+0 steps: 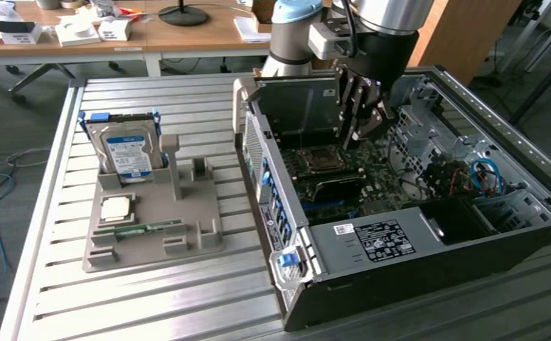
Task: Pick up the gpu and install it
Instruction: 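Press down on the gpu until it lock into place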
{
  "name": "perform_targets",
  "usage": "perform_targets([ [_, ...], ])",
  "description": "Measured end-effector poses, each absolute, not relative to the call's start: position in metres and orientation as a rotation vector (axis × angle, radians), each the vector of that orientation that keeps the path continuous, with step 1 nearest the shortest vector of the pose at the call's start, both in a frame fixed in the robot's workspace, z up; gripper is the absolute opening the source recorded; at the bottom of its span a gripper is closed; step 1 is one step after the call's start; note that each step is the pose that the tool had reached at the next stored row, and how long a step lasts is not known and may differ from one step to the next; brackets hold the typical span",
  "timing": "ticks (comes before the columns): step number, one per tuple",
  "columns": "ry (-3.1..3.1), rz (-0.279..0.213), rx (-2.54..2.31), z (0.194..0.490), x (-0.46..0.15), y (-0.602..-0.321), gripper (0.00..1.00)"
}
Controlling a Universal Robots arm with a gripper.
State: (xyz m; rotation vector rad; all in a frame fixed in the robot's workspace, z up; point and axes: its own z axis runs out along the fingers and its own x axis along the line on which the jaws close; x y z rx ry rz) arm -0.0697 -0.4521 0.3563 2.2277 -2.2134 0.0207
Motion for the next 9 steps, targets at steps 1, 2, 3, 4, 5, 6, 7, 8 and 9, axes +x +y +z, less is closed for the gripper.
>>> perform_targets([
  [1,-2.213,0.021,2.228,0.3563,-0.0697,-0.4521,0.34],
  [2,-2.213,0.021,2.228,0.3563,-0.0697,-0.4521,0.32],
  [3,-2.213,0.021,2.228,0.3563,-0.0697,-0.4521,0.32],
  [4,-2.213,0.021,2.228,0.3563,-0.0697,-0.4521,0.26],
  [5,-2.213,0.021,2.228,0.3563,-0.0697,-0.4521,0.26],
  [6,-2.213,0.021,2.228,0.3563,-0.0697,-0.4521,0.19],
  [7,-2.213,0.021,2.228,0.3563,-0.0697,-0.4521,0.19],
  [8,-2.213,0.021,2.228,0.3563,-0.0697,-0.4521,0.19],
  [9,-2.213,0.021,2.228,0.3563,-0.0697,-0.4521,0.19],
])
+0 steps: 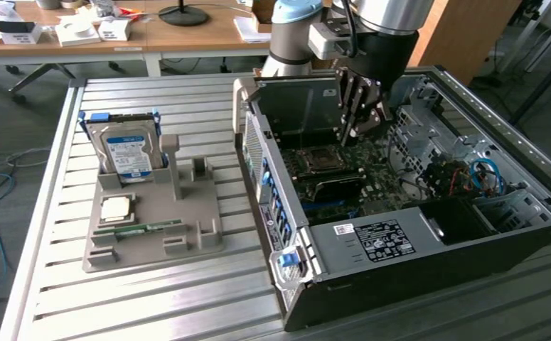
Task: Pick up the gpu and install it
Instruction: 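Press down on the gpu until it lock into place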
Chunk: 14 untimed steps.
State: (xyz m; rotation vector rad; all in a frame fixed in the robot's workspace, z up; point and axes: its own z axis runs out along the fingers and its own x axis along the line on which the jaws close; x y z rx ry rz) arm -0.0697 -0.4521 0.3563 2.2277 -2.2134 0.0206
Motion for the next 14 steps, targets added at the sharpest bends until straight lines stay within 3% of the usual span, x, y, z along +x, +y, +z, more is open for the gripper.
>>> perform_targets([
  [2,-2.213,0.021,2.228,0.3563,-0.0697,-0.4521,0.11],
  [14,-2.213,0.021,2.228,0.3563,-0.0697,-0.4521,0.1],
])
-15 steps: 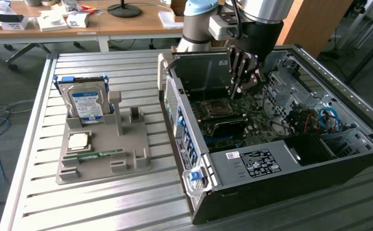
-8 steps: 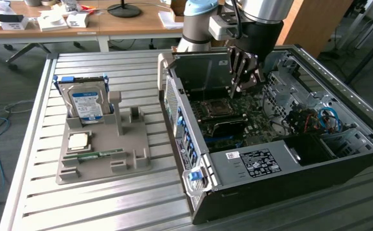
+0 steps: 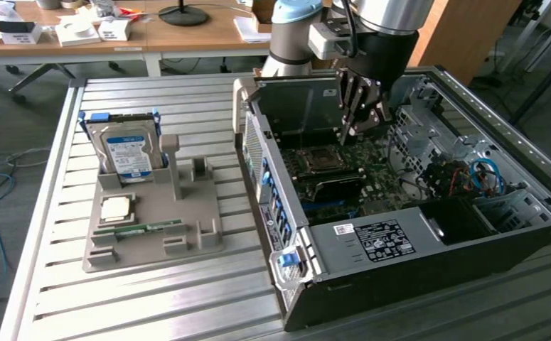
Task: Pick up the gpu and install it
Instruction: 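Press down on the gpu until it lock into place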
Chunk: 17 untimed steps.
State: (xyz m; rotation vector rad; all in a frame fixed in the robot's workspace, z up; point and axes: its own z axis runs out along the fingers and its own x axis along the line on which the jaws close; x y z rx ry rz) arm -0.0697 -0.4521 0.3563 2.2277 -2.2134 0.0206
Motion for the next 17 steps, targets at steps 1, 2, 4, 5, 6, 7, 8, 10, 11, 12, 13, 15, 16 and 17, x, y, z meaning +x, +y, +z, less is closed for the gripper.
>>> perform_targets([
  [1,-2.213,0.021,2.228,0.356,-0.07,-0.452,0.1],
  [2,-2.213,0.021,2.228,0.356,-0.07,-0.452,0.1],
  [4,-2.213,0.021,2.228,0.353,-0.07,-0.452,0.1],
  [5,-2.213,0.021,2.228,0.352,-0.07,-0.452,0.1],
  [6,-2.213,0.021,2.228,0.35,-0.07,-0.452,0.1],
  [7,-2.213,0.021,2.228,0.349,-0.07,-0.452,0.1],
  [8,-2.213,0.021,2.228,0.347,-0.07,-0.452,0.1],
  [10,-2.213,0.021,2.228,0.343,-0.07,-0.452,0.1],
  [11,-2.213,0.021,2.228,0.341,-0.07,-0.452,0.1],
  [12,-2.213,0.021,2.228,0.34,-0.07,-0.452,0.1],
  [13,-2.213,0.021,2.228,0.338,-0.07,-0.452,0.1],
  [15,-2.213,0.021,2.228,0.335,-0.07,-0.452,0.1],
  [16,-2.213,0.021,2.228,0.333,-0.07,-0.452,0.1],
  [17,-2.213,0.021,2.228,0.332,-0.07,-0.452,0.1],
])
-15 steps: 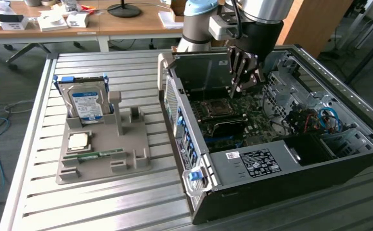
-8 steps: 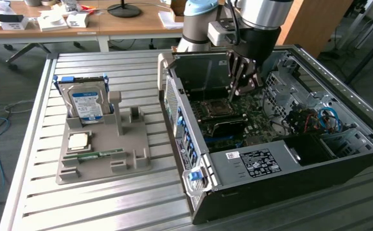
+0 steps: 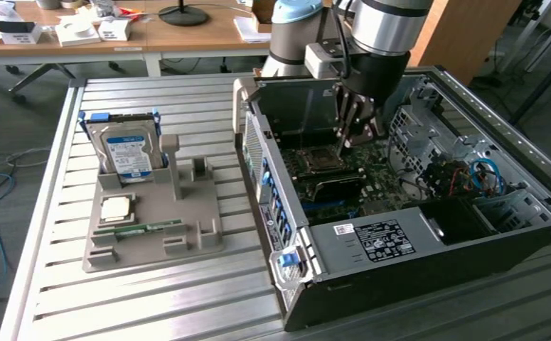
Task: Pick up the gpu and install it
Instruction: 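Press down on the gpu until it lock into place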
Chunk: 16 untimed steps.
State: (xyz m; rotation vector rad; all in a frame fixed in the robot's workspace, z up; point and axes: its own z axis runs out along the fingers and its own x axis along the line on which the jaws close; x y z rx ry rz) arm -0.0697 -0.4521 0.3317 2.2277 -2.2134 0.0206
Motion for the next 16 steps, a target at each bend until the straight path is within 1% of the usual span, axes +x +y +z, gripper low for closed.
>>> perform_targets([
  [16,-2.213,0.021,2.228,0.3301,-0.0697,-0.4475,0.1],
])
